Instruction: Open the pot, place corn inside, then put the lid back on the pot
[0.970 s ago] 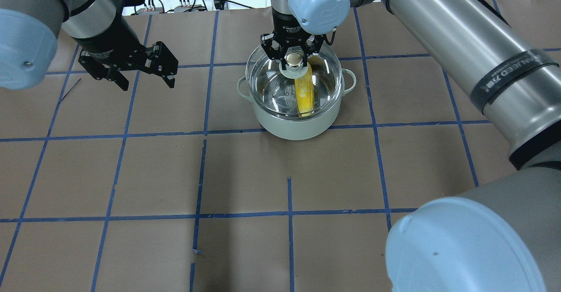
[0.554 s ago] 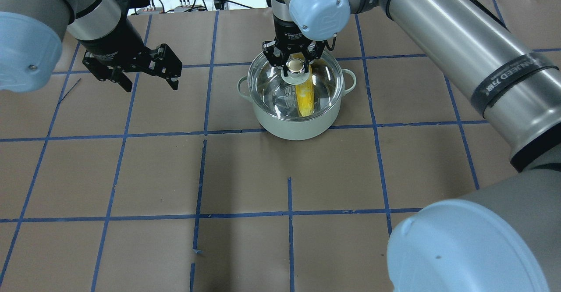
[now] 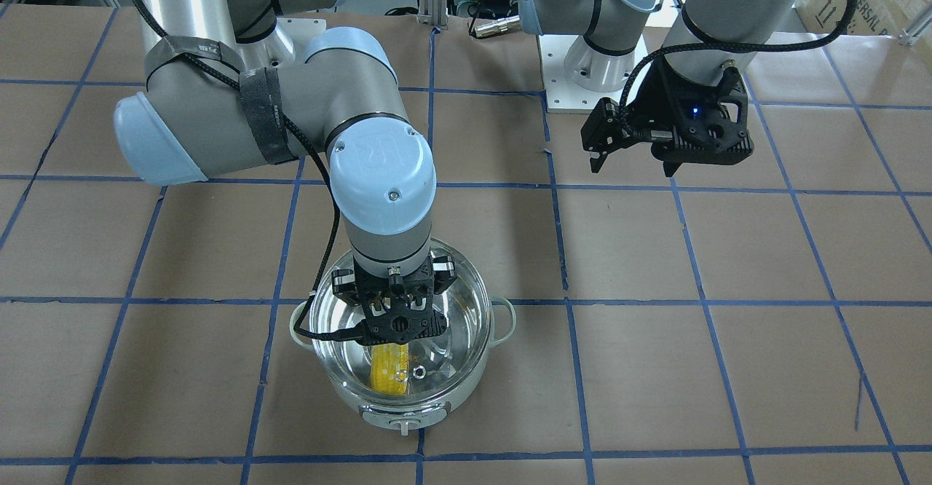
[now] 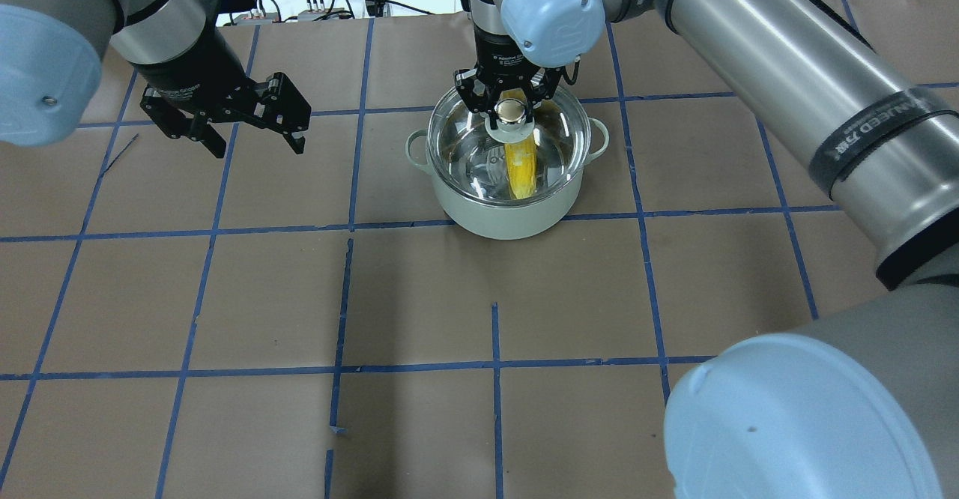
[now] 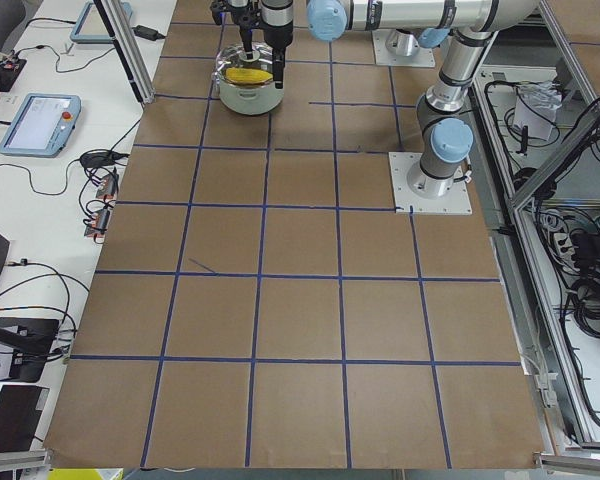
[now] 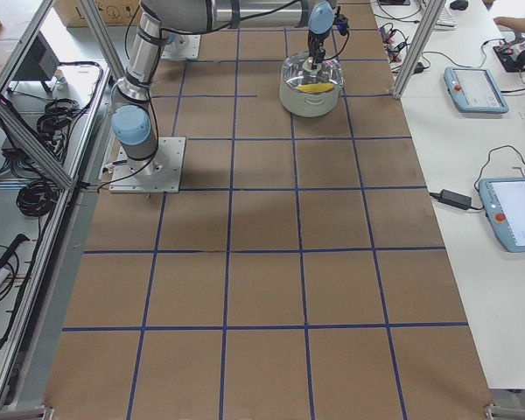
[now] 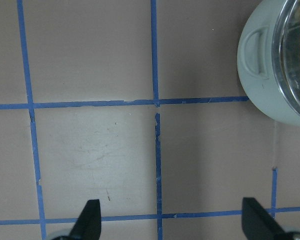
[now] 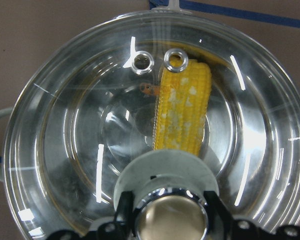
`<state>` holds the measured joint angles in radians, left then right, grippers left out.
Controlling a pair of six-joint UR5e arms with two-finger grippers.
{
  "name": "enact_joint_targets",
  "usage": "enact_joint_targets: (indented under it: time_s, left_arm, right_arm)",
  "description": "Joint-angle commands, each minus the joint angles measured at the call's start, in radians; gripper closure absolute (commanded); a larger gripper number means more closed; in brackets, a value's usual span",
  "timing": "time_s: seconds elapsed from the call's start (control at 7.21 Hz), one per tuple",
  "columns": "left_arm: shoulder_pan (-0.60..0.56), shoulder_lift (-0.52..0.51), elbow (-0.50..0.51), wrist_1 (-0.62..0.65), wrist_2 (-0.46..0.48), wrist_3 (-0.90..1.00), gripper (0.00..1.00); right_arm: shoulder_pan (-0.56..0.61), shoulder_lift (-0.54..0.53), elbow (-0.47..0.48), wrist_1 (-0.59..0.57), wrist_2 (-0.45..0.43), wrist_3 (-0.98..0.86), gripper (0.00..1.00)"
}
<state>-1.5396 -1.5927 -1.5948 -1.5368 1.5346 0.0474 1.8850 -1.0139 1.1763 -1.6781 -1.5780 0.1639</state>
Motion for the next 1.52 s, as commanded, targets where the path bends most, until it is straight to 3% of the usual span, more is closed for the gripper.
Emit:
enact_joint_targets:
  time_s: [0.0, 0.97, 1.11, 1.25, 1.39]
  left_arm:
    - [0.001, 0.000, -0.007, -0.002, -0.001, 0.000, 0.00]
    - [0.001, 0.002, -0.013, -0.002, 0.001, 0.000, 0.00]
    - [0.001, -0.001, -0.014, -0.002, -0.001, 0.000, 0.00]
    - [0.001, 0.006, -0.014, -0.002, -0.002, 0.000, 0.00]
    - [0.001, 0.000, -0.013, -0.002, -0.005, -0.001, 0.00]
  right_arm:
    - [0.003, 0.003, -0.001, -0.002, 0.001, 0.006, 0.93]
    - [0.003, 0.006, 0.000, -0.012, -0.002, 0.002, 0.91]
    - [0.003, 0.006, 0.000, -0.014, -0.002, 0.006, 0.83]
    - [0.002, 0.008, 0.000, -0.012, -0.004, 0.009, 0.62]
    - [0.000, 0.006, -0.001, -0.014, -0.004, 0.008, 0.48]
